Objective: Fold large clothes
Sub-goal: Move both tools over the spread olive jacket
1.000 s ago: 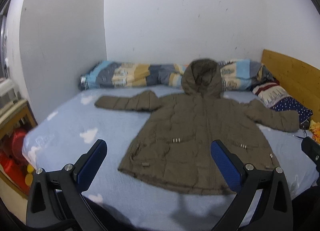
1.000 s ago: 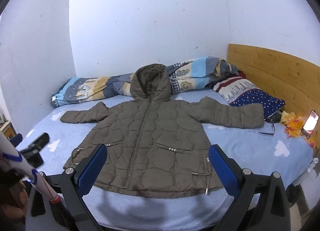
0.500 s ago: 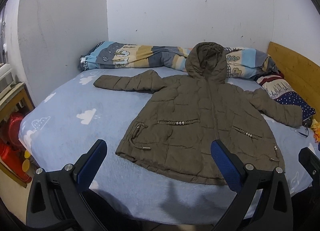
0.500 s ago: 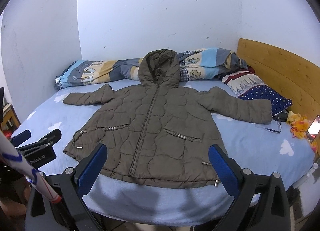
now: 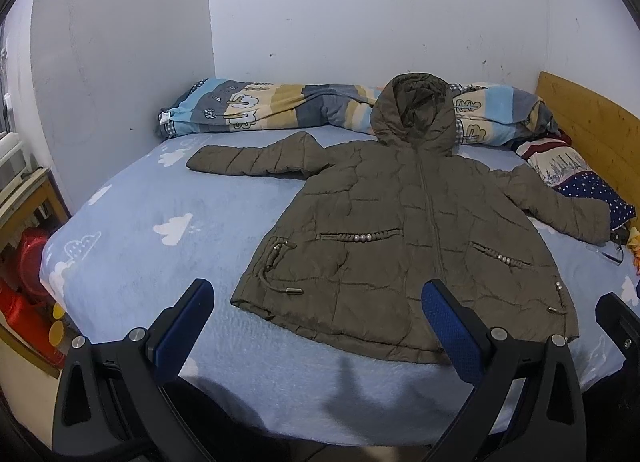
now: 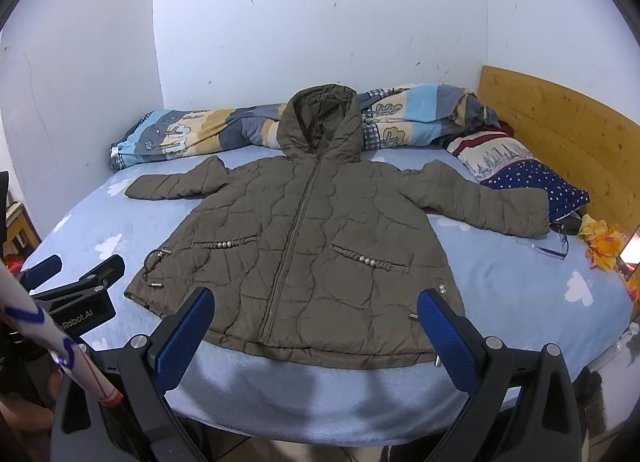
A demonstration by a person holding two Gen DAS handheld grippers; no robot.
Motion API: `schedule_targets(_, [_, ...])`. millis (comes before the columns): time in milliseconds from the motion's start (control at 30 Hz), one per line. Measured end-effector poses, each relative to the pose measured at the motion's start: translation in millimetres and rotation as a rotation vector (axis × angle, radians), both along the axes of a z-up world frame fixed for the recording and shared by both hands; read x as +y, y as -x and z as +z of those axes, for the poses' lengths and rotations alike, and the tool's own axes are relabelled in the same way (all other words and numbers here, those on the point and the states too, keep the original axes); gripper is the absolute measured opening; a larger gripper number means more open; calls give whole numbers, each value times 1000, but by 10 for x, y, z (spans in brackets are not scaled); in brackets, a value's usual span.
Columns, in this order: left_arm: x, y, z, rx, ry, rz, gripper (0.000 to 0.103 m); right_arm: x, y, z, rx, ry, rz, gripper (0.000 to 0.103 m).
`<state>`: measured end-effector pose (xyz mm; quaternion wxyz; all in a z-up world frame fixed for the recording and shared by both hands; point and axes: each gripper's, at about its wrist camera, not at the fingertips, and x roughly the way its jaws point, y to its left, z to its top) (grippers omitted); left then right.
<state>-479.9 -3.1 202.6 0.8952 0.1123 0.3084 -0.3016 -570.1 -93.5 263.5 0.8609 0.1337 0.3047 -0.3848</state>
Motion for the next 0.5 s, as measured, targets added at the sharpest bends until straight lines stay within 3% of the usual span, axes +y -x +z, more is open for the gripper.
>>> schedule_targets(367, [-29, 11, -25, 3, -17, -15, 103, -42, -9, -41, 6, -19, -6, 103])
schedule_targets(500, [-135, -155, 82, -13, -4, -41, 103, -129, 3, -65, 2, -39, -5, 103])
